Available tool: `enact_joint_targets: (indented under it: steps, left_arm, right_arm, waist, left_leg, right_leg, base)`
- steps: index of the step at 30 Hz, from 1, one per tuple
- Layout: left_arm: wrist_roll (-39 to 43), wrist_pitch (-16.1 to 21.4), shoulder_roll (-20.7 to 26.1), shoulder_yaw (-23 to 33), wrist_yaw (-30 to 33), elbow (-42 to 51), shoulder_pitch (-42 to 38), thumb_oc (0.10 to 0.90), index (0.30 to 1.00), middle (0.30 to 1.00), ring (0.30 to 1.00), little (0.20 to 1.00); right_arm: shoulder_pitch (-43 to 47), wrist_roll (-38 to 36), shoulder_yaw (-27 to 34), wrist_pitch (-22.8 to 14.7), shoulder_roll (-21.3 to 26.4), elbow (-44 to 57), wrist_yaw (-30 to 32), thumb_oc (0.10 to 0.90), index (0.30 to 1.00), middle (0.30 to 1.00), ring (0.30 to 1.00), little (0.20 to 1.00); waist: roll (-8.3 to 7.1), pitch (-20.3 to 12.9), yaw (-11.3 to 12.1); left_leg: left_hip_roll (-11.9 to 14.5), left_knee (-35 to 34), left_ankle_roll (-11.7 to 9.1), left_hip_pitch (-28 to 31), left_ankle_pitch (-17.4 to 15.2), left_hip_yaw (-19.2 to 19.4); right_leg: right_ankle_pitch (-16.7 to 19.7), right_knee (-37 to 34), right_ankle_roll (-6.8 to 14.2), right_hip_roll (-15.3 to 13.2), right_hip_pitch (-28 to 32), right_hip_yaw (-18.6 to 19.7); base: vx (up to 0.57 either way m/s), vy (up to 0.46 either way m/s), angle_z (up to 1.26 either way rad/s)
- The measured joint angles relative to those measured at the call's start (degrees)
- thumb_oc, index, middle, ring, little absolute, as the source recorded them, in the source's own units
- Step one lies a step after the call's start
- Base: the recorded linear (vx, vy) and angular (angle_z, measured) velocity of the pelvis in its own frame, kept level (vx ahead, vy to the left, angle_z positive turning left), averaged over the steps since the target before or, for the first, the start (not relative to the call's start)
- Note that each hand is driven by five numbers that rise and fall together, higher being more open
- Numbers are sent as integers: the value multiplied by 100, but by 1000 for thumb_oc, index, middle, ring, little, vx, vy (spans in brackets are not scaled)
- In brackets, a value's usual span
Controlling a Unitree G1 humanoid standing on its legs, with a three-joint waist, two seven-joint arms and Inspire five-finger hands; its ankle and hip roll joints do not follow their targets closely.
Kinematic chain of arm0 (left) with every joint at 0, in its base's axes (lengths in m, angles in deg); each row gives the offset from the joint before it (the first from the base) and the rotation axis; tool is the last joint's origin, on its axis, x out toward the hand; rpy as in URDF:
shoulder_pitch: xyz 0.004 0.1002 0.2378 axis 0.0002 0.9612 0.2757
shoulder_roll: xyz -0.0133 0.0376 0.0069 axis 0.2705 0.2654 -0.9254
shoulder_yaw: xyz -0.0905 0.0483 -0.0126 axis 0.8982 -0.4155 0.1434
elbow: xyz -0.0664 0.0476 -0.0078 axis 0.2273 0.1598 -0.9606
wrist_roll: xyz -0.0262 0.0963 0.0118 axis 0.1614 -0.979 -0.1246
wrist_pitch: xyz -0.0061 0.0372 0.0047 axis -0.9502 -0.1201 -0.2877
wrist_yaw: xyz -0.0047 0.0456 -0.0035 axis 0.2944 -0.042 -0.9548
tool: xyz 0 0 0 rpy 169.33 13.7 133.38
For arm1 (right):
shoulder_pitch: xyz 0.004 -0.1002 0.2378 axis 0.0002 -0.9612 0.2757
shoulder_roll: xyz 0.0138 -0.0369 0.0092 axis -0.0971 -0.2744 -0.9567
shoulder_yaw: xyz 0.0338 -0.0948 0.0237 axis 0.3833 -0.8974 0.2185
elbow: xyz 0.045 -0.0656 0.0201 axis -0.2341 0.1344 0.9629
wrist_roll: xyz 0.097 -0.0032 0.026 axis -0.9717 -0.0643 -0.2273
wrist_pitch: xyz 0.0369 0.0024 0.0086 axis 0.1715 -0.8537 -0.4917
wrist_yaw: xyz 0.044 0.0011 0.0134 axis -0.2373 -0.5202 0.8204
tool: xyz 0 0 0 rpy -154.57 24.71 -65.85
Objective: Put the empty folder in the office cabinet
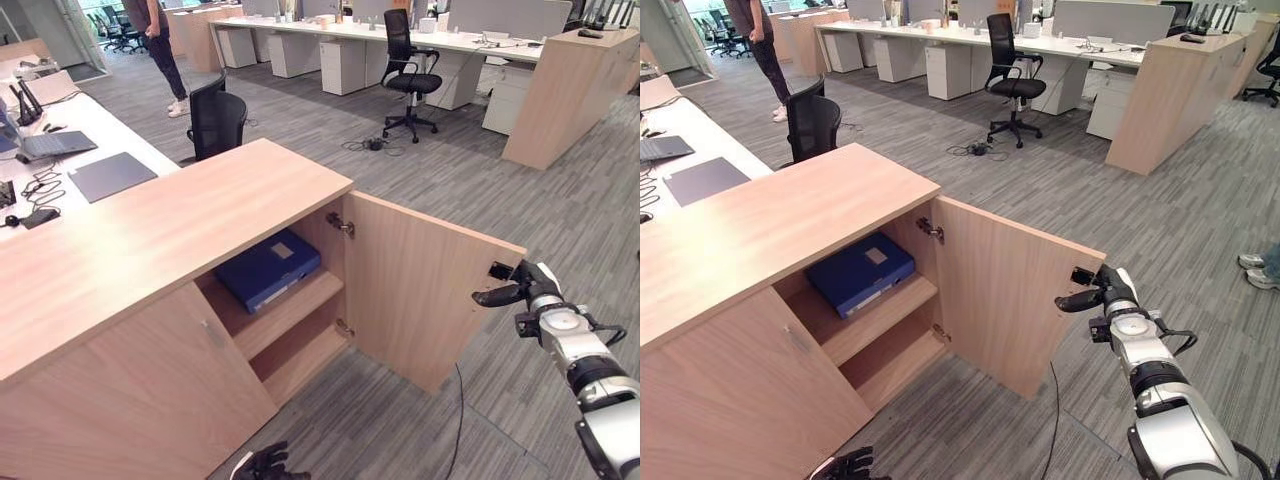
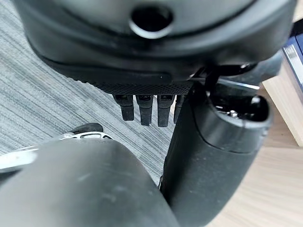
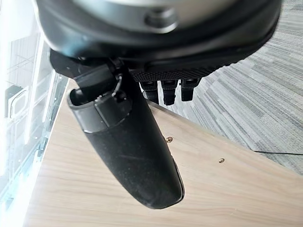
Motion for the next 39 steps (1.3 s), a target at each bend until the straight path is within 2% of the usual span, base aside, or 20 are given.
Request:
enact_joint_targets:
  steps: [8,12,13,15,17,19,20,21,23,25,26,29,31,32,34,35,36,38,39]
  left_arm:
    - [-9,-17,10,170,47,-113,24,800,900,900,900,900]
    - [-15,-87,12,275,172,-122,81,800,900,900,900,900]
    - [-110,-89,11,355,210,-125,113,800,900,900,900,900]
    - [-245,-91,10,432,272,-123,116,800,900,900,900,900]
    - [-305,-99,7,508,305,-124,131,800,900,900,900,900]
    - [-342,-108,-1,543,328,-178,152,800,900,900,900,900]
    - [-444,-97,-24,629,396,-143,148,800,900,900,900,900]
    - [-474,-95,-31,621,432,-153,137,800,900,900,900,900]
    - [-504,-96,-39,616,425,-174,149,800,900,900,900,900]
    - [-643,-79,-54,557,415,-171,53,800,900,900,900,900]
    - [-668,-76,-61,507,397,-175,2,800,900,900,900,900]
    - [-682,-25,-88,331,405,-102,-89,800,900,900,900,900]
    - [-689,28,-121,283,408,-61,-221,800,900,900,900,900]
    - [-690,42,-118,293,405,-57,-243,800,900,900,900,900]
    - [-687,78,-120,270,401,-27,-286,800,900,900,900,900]
    - [-758,48,-78,226,403,-20,-395,800,900,900,900,900]
    - [-831,49,-46,182,398,-11,-397,800,900,900,900,900]
    - [-878,40,-35,160,385,-9,-330,800,900,900,900,900]
    - [-889,37,-42,156,383,2,-271,800,900,900,900,900]
  right_arm:
    - [-103,-460,-50,163,-251,28,307,800,900,900,900,900]
    - [-990,-627,-78,188,-115,1375,411,800,900,900,900,900]
    - [-1407,-629,-121,187,-77,2023,389,800,900,900,900,900]
    - [-2095,-635,-110,119,23,2954,333,800,900,900,900,900]
    - [-2530,-641,-161,97,17,3584,27,800,900,900,900,900]
    - [-2714,-690,-379,91,-21,3805,-315,800,900,900,900,900]
    - [-3373,-727,-527,76,107,4740,-568,800,900,900,900,900]
    - [-3452,-720,-723,23,157,4984,-763,800,900,900,900,900]
    - [-3426,-720,-1008,-51,78,5013,-1089,800,900,900,900,900]
    - [-3281,-672,-1373,-50,-15,5104,-1280,800,900,900,900,900]
    - [-3023,-602,-1629,-51,-82,5105,-1576,800,900,900,900,900]
    - [-2544,-602,-2053,-99,-387,5130,-1866,800,900,900,900,900]
    - [-2223,-603,-2263,-108,-610,5130,-1908,800,900,900,900,900]
    - [-2019,-605,-2337,-162,-808,5140,-1955,800,900,900,900,900]
    - [-1826,-605,-2424,-185,-874,5142,-1937,800,900,900,900,900]
    - [-1721,-607,-2422,-194,-900,5142,-1921,800,900,900,900,900]
    - [-1678,-608,-2420,-222,-906,5150,-1924,800,900,900,900,900]
    - [-1621,-609,-2331,-294,-934,5130,-1892,800,900,900,900,900]
    - [-1619,-610,-2219,-322,-942,5127,-1829,800,900,900,900,900]
  waist:
    - [-174,-142,22]
    - [-233,-205,-69]
    - [-229,-213,-163]
    - [-229,-215,-210]
    - [-225,-219,-271]
    - [-215,-230,-299]
    - [-216,-249,-292]
    - [-212,-257,-295]
    - [-206,-311,-226]
    - [-193,-359,-30]
    - [-176,-402,149]
    - [-115,-408,544]
    - [-114,-399,701]
    - [-128,-372,799]
    - [-203,-292,806]
    - [-309,-205,701]
    - [-361,-195,613]
    - [-357,-202,615]
    - [-254,-217,545]
  left_leg:
    - [12,1,-1,-141,82,-143]
    - [30,0,25,-214,107,-142]
    - [39,-1,7,-218,100,-155]
    - [59,-1,-8,-217,109,-156]
    - [80,-2,-24,-233,119,-177]
    - [89,-1,-30,-252,125,-241]
    - [88,-2,-32,-327,129,-402]
    - [91,-2,-32,-351,128,-471]
    - [104,-2,-33,-422,127,-565]
    - [105,-2,-35,-527,126,-724]
    - [108,-2,-44,-635,119,-782]
    - [117,1,-45,-847,118,-920]
    - [129,8,-74,-994,111,-921]
    - [132,119,-184,-1114,110,-722]
    - [200,539,-230,-1289,62,-214]
    - [327,878,-218,-1281,44,798]
    - [399,875,-289,-1223,92,1131]
    - [596,844,-330,-1018,117,1496]
    - [741,770,-329,-885,118,1561]
  right_leg:
    - [15,-35,-15,13,-77,-192]
    - [30,-36,-37,33,-154,-182]
    - [29,-36,-37,42,-153,-169]
    - [31,-36,-41,61,-153,-171]
    - [32,-36,-47,79,-153,-177]
    - [42,2,-44,103,-160,-167]
    - [35,6,-54,107,-165,-299]
    - [34,7,-56,121,-165,-321]
    - [32,8,-58,143,-192,-389]
    - [17,0,-65,146,-218,-566]
    - [-12,-25,-100,142,-241,-701]
    - [-6,9,-88,153,-255,-992]
    - [-74,-14,-165,99,-272,-1290]
    - [-118,-38,-214,-13,-218,-1610]
    - [-71,-38,-291,-199,-102,-1990]
    - [-112,-40,-170,-474,61,-2398]
    - [-179,-40,-84,-598,135,-2494]
    - [-177,-35,92,-748,276,-2567]
    - [-188,-34,209,-731,349,-2535]
  base:
    - [-22,48,8]
    - [-11,9,-2]
    - [-34,14,-4]
    - [-22,1,1]
    - [-20,-12,4]
    - [-58,-50,14]
    - [-59,-56,32]
    - [-62,-56,36]
    - [-28,-38,23]
    - [-47,-40,54]
    - [-110,-56,69]
    - [-96,-33,74]
    - [-67,29,102]
    - [-137,88,108]
    - [-48,118,112]
    - [92,137,128]
    - [98,94,116]
    - [71,114,48]
    - [120,230,76]
